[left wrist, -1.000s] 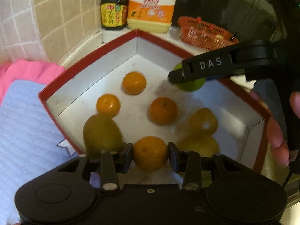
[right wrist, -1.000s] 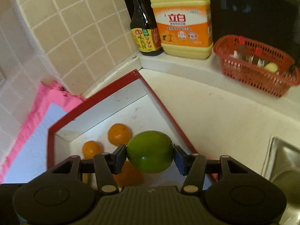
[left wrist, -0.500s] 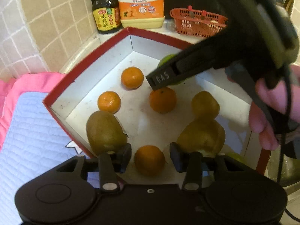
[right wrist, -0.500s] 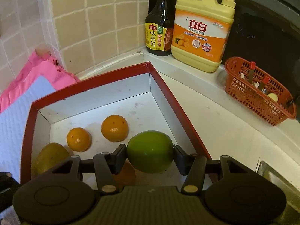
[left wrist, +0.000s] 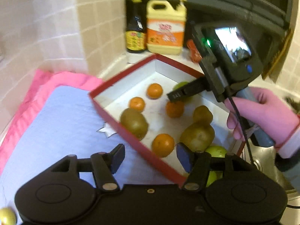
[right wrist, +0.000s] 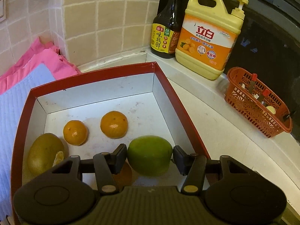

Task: Organize fruits
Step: 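Release the tangerine with the left tool while the right tool releases the green apple, then grasp a yellow apple with the left tool while the right tool grasps a large orange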

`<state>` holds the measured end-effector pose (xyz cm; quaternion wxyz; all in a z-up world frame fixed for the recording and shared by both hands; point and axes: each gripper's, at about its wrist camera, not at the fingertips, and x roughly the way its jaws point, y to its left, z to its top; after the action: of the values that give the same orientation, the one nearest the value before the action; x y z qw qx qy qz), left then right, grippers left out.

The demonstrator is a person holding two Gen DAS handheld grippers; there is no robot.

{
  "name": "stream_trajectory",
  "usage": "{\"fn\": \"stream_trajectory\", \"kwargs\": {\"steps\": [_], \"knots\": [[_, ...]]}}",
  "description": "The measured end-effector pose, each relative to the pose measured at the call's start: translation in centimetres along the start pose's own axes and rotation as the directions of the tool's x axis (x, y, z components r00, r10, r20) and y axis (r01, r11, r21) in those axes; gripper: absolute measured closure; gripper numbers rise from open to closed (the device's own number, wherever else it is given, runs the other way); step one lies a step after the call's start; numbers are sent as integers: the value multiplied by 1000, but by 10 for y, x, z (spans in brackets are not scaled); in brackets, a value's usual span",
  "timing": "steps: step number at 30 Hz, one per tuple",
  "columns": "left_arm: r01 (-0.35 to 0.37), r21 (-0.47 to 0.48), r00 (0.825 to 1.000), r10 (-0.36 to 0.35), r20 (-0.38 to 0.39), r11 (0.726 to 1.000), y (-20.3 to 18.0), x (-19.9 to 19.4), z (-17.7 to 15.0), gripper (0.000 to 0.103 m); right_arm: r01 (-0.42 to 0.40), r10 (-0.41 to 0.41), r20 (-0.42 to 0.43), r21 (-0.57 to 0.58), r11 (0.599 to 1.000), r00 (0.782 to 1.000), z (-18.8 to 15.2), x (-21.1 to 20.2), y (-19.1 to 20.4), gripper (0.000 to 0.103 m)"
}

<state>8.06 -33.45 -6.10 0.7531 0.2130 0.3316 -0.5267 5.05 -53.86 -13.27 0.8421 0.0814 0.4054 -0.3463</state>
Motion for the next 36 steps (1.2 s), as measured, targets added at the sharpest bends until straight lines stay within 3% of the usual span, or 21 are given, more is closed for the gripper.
{"fn": "stream_trajectory", "kwargs": {"steps": [7,11,14,17,22,26,30,34,36], "knots": [[-69,-146,997,74,29,987,27,-45,-36,29,-2,2,-6,-7,1000,1000,2,3,0,45],[-126,-248,990,139,35,960,48,-68,-59,29,-16,15,12,32,999,1000,6,-6,-6,43],[-152,-362,984,174,28,920,67,-85,-83,29,-22,19,44,60,998,999,10,-19,-11,33],[-201,-447,975,223,-4,872,86,-102,-112,29,-32,27,66,76,997,997,14,-32,-15,32],[-298,-556,943,328,-47,776,123,-137,-145,30,-102,88,154,84,991,984,27,-73,-8,23],[-347,-631,907,420,-37,694,153,-174,-155,30,-206,194,257,24,978,947,44,-117,19,14],[-359,-695,874,485,-16,623,181,-208,-163,31,-297,310,382,-94,950,871,53,-165,66,3],[-341,-731,864,503,3,591,205,-228,-169,31,-216,294,478,-211,953,828,44,-190,122,0],[-350,-726,861,509,1,592,211,-228,-170,30,-246,347,429,-274,930,834,42,-188,145,0]]}}
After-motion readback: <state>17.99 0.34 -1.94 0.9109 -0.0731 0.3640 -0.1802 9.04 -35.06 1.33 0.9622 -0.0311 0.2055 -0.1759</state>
